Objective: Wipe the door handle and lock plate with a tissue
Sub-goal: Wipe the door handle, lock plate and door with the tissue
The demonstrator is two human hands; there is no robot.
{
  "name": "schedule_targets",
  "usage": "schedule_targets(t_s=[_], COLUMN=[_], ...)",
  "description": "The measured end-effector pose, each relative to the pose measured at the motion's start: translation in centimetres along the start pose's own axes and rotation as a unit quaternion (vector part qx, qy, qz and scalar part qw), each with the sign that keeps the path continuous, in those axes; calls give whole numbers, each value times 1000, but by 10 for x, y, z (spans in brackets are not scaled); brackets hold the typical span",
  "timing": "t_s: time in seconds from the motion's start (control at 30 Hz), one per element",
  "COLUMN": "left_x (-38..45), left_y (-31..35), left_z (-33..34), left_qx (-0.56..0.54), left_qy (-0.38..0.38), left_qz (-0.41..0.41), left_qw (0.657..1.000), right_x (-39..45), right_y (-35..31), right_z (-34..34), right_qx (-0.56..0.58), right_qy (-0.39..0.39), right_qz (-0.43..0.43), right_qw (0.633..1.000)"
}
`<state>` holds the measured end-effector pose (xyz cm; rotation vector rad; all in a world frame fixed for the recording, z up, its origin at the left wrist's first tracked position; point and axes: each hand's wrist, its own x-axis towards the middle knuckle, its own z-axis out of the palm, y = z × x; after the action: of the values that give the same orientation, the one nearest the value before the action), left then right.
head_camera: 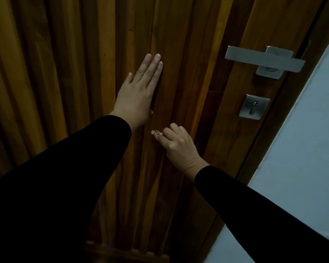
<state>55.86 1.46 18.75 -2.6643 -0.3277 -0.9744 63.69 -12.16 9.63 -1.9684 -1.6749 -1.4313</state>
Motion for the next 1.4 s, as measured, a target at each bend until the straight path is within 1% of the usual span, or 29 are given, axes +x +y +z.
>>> schedule_targets(t_s=[0.07,0.17,0.23,0.3,0.4,0.5,0.6,0.77,0.87,1.07,1.4], left_x=[0,0,-1,-1,0,2,1,1,2,1,0], left_y=[0,2,3,3,2,3,4,4,5,3,3], left_z=[0,1,1,1,0,1,-1,2,3,1,1], left_qx=[2,5,8,12,1,-5,-4,4,4,0,-4], left_qy=[-1,1,4,8,-2,-3,-6,8,6,-6,-2], left_qz=[0,-3,-9,-7,-5,-9,-8,-15,-17,-16,-14], left_qw=[1000,1000,1000,1000,1000,1000,1000,1000,1000,1000,1000], right_x=[-5,-11,-6,7,33,48,43,20,10,-8,-16], right_y=[-3,-3,1,10,23,27,20,2,-9,-22,-18], right_z=[1,0,-6,-16,-34,-40,-30,-14,-5,7,16], right_qx=[7,-5,2,14,10,-10,-38,-32,-24,-8,16], right_qy=[-38,-91,-87,-56,-3,21,13,-29,-36,-77,-79], right_qz=[-8,-43,-58,-49,23,74,69,24,20,10,-22], right_qw=[999,995,995,997,1000,997,997,999,999,997,996])
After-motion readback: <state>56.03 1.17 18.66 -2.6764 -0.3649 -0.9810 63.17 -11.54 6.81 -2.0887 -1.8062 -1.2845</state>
